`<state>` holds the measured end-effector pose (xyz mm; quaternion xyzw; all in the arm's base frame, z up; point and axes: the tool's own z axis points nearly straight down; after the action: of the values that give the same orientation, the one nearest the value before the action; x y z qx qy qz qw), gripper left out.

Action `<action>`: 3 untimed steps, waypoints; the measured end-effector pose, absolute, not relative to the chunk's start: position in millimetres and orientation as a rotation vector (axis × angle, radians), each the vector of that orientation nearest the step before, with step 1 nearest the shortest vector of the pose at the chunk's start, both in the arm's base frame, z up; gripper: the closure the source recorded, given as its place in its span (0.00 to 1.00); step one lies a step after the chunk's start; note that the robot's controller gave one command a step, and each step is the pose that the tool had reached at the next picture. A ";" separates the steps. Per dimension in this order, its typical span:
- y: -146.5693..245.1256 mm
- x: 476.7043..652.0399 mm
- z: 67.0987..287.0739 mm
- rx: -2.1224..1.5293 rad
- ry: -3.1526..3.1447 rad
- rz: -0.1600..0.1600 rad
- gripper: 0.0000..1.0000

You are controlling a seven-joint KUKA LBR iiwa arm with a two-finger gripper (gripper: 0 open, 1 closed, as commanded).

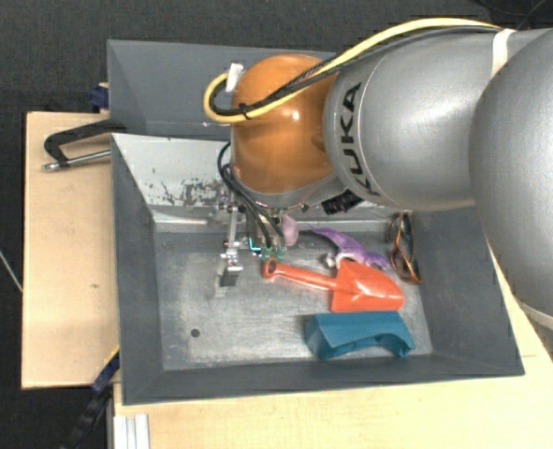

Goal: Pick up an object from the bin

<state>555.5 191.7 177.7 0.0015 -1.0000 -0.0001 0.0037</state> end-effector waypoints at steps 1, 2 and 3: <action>190.8 557.6 182.5 0.001 -3.143 -0.003 0.00; 158.5 550.6 179.7 0.109 -3.141 -0.005 0.00; 131.4 527.6 151.6 0.138 -3.142 0.001 0.00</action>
Offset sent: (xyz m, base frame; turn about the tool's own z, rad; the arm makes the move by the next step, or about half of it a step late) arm -0.0149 -0.0963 -0.0044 -0.1597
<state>527.6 131.4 151.6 0.0438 -0.9990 0.0005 -0.0019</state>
